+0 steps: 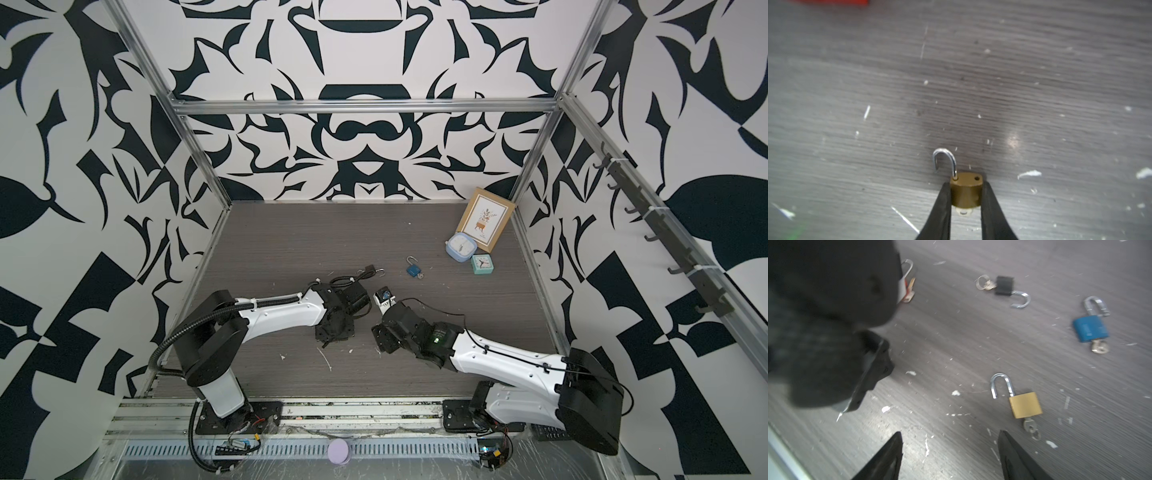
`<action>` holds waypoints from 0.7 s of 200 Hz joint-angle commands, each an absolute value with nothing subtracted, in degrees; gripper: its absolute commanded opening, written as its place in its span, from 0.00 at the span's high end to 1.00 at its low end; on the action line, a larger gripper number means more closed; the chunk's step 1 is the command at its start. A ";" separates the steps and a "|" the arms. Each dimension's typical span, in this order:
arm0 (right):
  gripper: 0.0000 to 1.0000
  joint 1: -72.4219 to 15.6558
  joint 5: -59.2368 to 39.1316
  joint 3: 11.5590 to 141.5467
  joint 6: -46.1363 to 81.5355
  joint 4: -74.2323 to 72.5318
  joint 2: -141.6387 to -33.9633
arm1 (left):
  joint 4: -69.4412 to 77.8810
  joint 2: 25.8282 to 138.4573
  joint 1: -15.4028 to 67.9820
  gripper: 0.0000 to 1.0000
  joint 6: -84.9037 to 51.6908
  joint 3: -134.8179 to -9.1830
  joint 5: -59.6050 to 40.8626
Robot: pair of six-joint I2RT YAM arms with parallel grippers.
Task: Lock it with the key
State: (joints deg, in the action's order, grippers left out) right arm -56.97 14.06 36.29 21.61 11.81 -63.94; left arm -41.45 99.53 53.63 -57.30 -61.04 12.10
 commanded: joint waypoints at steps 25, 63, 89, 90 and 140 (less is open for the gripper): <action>0.24 -50.25 19.79 40.70 27.65 15.56 -53.82 | -37.13 89.03 53.11 1.00 -36.99 -61.41 13.63; 0.24 -35.88 -0.01 45.47 31.70 20.53 -53.41 | -31.49 81.74 53.00 1.00 -16.87 -60.76 8.10; 0.23 -30.78 -12.49 49.20 30.78 21.09 -56.04 | -26.63 76.37 53.00 1.00 -3.85 -57.85 3.84; 0.23 -30.68 -12.79 49.43 30.64 21.14 -56.10 | -26.36 76.11 53.00 1.00 -3.42 -57.66 3.63; 0.24 -29.59 -23.34 57.47 24.69 27.03 -62.63 | -11.34 62.59 53.05 1.00 21.20 -45.34 -13.24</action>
State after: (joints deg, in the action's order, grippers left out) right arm -29.71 -14.50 53.23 28.08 23.75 -61.58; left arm -20.64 67.68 53.17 4.23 -50.24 -2.35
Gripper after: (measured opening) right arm 0.768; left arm 0.226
